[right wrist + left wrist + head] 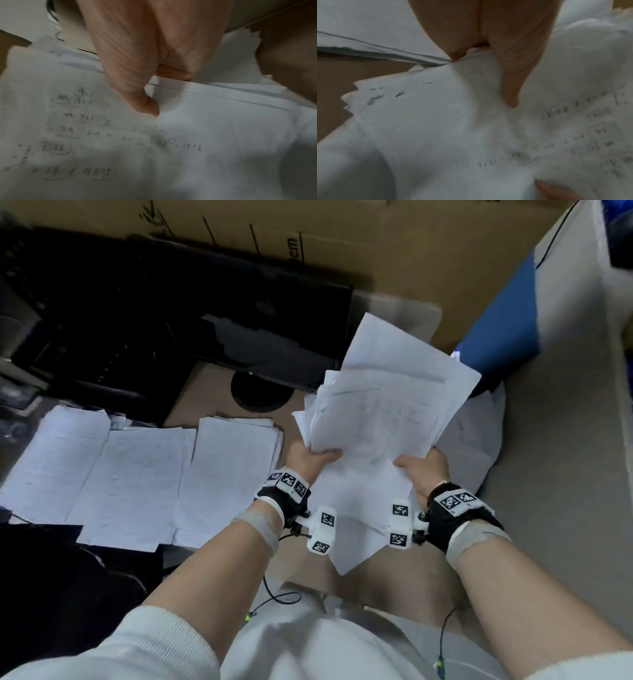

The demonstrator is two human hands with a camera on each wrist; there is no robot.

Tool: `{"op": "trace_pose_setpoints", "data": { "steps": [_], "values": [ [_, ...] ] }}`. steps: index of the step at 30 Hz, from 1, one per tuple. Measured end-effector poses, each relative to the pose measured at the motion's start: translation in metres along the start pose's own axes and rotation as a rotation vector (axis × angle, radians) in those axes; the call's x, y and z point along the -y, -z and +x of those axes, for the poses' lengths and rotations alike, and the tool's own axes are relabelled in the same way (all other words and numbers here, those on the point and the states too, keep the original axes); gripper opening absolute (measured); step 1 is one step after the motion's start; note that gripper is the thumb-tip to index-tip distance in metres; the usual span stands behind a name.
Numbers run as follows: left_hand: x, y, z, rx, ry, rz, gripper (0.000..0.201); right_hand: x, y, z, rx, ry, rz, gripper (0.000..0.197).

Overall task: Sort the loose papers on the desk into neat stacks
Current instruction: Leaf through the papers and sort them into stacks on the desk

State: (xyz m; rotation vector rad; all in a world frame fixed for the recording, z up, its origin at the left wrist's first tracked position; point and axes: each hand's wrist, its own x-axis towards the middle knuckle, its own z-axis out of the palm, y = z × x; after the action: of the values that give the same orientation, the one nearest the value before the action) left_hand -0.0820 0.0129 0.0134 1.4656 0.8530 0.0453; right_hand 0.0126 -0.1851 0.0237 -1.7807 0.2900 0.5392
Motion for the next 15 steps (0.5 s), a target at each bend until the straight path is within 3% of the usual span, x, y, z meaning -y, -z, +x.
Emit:
{"op": "trace_pose_setpoints", "data": {
  "steps": [3, 6, 11, 15],
  "values": [
    [-0.031, -0.012, -0.012, -0.083, -0.198, -0.071, 0.031, 0.030, 0.008, -0.006, -0.031, 0.126, 0.050, 0.021],
    [-0.045, -0.019, -0.019, -0.119, -0.275, -0.119, 0.040, 0.040, 0.016, -0.008, -0.048, 0.192, 0.071, 0.017],
    [-0.022, -0.018, -0.012, -0.122, -0.251, 0.073, 0.085, 0.030, 0.025, -0.010, 0.023, 0.169, -0.070, 0.041],
    [-0.014, -0.018, 0.002, -0.096, -0.217, 0.046, 0.083, 0.027, 0.022, 0.004, 0.097, 0.169, -0.140, 0.063]
  ]
}}
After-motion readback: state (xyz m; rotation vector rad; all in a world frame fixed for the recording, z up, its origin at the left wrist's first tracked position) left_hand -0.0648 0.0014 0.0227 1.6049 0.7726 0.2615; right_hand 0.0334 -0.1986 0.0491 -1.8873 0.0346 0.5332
